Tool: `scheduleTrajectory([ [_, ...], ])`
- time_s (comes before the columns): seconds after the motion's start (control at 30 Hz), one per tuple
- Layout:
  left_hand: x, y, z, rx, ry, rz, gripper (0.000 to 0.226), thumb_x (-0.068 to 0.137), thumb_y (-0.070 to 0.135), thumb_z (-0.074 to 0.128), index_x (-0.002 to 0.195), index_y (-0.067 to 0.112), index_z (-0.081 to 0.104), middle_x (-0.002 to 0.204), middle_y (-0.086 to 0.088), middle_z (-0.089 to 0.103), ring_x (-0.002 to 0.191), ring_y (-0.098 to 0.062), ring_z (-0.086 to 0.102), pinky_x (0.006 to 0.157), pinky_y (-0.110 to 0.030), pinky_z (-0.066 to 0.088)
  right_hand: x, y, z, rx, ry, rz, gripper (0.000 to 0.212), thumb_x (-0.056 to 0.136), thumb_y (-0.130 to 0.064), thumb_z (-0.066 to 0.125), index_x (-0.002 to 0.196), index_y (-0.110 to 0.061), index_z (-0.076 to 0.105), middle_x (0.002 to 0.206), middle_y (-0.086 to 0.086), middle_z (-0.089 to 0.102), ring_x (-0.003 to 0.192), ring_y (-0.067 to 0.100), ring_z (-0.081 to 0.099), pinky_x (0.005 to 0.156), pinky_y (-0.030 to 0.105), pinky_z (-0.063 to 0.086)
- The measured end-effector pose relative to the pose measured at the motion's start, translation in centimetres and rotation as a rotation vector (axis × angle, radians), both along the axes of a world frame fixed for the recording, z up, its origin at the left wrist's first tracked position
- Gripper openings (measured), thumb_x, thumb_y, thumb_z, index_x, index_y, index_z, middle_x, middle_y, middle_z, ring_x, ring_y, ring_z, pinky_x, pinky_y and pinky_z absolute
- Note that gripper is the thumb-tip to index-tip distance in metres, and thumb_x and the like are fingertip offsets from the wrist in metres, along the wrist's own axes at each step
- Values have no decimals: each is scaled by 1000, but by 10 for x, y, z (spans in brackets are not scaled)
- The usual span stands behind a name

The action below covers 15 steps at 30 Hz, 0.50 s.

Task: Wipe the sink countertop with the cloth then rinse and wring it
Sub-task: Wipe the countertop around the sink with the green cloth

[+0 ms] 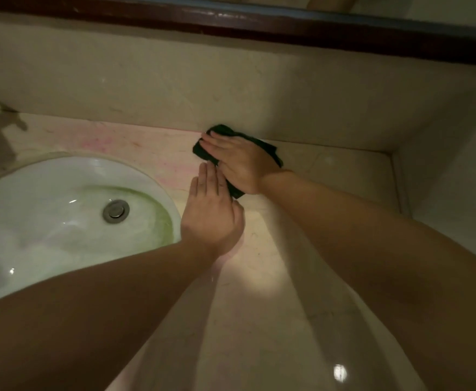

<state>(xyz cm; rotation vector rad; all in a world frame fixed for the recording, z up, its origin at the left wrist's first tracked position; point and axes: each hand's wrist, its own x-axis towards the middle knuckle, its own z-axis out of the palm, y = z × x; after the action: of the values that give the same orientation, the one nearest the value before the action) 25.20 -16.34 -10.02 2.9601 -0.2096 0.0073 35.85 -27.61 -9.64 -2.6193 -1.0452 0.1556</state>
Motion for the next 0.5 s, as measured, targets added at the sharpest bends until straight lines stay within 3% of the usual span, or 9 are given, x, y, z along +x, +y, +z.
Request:
scheduleTrajectory([
  [0.1,-1,3,2,21,28,-20,68,90,29,28,149,-4,23,157,-23,20,147,-33,16,120,-45,17,-1,-16,4,31,-6,-18,49,93,-10,36,138,1,49,145,18,48,135,30,45,115,34,28],
  [0.2,-2,3,3,24,44,-34,69,91,31,26,150,-4,19,158,-22,15,148,-33,12,120,-45,14,-18,-61,7,-29,49,-211,55,94,-8,32,149,-12,35,157,6,32,145,19,29,118,24,12],
  [0.33,-2,3,4,16,62,-26,69,91,30,28,150,-4,16,159,-22,13,148,-34,9,120,-46,13,-55,-119,8,-56,68,-436,57,96,-21,23,153,-12,21,161,5,18,148,18,18,119,26,7],
  [0.5,-2,2,2,11,65,-28,70,90,31,28,150,-5,17,158,-24,14,147,-36,10,120,-47,15,-61,-92,4,-128,46,-576,65,92,-31,18,154,-11,16,163,6,12,150,21,11,120,33,7],
])
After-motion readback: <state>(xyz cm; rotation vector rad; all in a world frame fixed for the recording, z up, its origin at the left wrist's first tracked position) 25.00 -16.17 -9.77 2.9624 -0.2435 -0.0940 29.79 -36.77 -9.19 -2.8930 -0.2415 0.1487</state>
